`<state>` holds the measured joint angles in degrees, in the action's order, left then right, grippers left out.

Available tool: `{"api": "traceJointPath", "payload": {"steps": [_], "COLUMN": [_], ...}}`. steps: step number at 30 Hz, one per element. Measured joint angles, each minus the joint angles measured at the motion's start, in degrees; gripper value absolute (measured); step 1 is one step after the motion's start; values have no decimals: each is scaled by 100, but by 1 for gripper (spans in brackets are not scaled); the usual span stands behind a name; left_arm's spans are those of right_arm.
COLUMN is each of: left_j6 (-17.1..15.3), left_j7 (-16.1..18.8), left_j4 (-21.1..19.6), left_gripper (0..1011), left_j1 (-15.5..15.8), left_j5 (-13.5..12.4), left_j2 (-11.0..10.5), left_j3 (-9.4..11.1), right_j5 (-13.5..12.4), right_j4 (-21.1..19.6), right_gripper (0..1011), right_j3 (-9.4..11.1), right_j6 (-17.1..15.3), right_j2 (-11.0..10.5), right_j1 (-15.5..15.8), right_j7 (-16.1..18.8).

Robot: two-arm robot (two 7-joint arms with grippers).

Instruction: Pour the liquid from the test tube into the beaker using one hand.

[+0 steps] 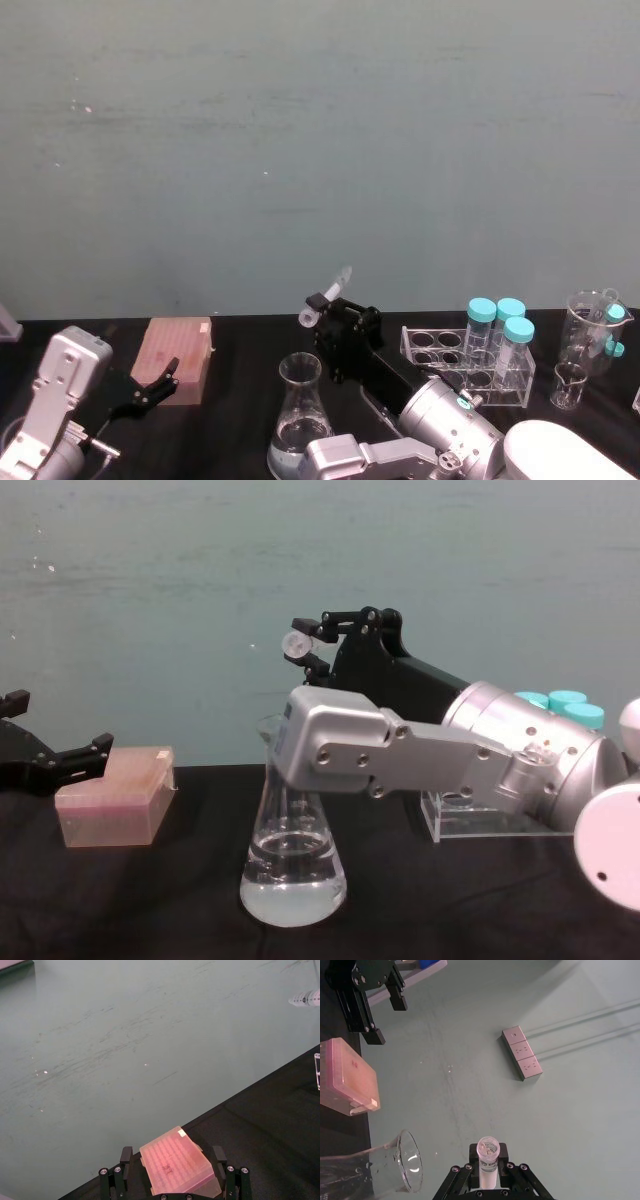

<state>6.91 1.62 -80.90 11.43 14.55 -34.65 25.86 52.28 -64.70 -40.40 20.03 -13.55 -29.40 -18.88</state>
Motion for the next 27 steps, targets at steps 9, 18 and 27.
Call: {"api": "traceJointPath", "payload": {"steps": [9, 18, 27], "left_j6": [0, 0, 0], "left_j7": [0, 0, 0], "left_j4": [0, 0, 0], "left_gripper": [1000, 1000, 1000], "left_j1": [0, 0, 0], "left_j5": [0, 0, 0], "left_j2": [0, 0, 0], "left_j3": [0, 0, 0], "right_j5": [42, 32, 49], "right_j4": [96, 82, 73], "right_gripper": [208, 208, 208], "right_j3": [-21, -14, -12], "right_j6": [15, 37, 52], "right_j2": [3, -38, -74], "right_j1": [-60, -55, -30], "right_j7": [-128, -169, -237]}}
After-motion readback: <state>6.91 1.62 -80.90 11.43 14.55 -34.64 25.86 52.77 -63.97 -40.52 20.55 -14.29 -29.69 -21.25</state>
